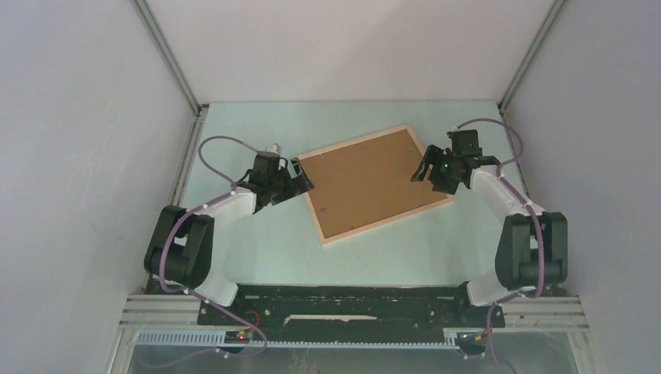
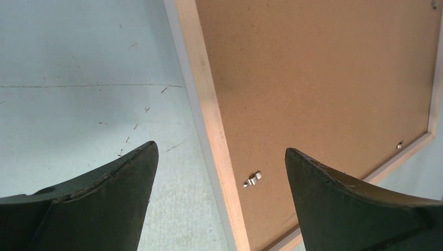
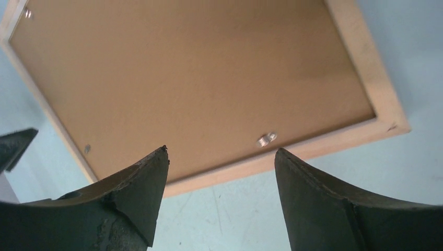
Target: Put the photo into the frame
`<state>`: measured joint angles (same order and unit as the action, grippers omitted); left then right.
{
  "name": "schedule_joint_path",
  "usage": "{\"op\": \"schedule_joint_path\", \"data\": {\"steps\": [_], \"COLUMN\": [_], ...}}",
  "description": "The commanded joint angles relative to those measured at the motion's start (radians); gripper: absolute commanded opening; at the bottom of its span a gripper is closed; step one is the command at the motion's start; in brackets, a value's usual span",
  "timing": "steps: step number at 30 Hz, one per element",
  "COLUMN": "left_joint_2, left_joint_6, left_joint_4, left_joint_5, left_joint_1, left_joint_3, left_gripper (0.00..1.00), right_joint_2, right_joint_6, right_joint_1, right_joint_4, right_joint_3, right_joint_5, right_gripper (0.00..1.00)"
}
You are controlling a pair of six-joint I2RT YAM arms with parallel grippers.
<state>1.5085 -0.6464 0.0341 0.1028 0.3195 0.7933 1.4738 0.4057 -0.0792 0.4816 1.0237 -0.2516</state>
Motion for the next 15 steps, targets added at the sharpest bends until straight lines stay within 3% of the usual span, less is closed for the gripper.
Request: {"op": "schedule_joint_path", "data": {"steps": [1, 7, 11, 15], "left_joint_2": [0.041, 0.042, 0.078, 0.146], "left_joint_6": [0.008, 0.004, 0.011, 0.021], "left_joint_4": [0.026, 0.012, 0.039, 0.098], "left_joint_5": [0.048, 0.045, 0.056, 0.091], "left_joint_1": [-0.021, -0.024, -0.024, -0.025], "left_joint_3": [0.082, 0.080, 0.120, 0.190], "left_gripper": [0.99, 0.98, 0.98, 0.99], "right_joint_2": [0.101, 0.313, 0.422, 0.527], "right_joint_6": [-0.047, 0.002, 0.043, -0.027], "right_joint_1": [0.046, 0.104, 0.118, 0.130], "right_joint_4": [-0.018, 0.017, 0.007, 0.057], "right_joint_3": [0.105, 0.278, 0.360, 0.466], "right_joint_5": [0.034, 0.147, 0.144, 0.125], "right_gripper": [0.82, 0.81, 0.80, 0.81]}}
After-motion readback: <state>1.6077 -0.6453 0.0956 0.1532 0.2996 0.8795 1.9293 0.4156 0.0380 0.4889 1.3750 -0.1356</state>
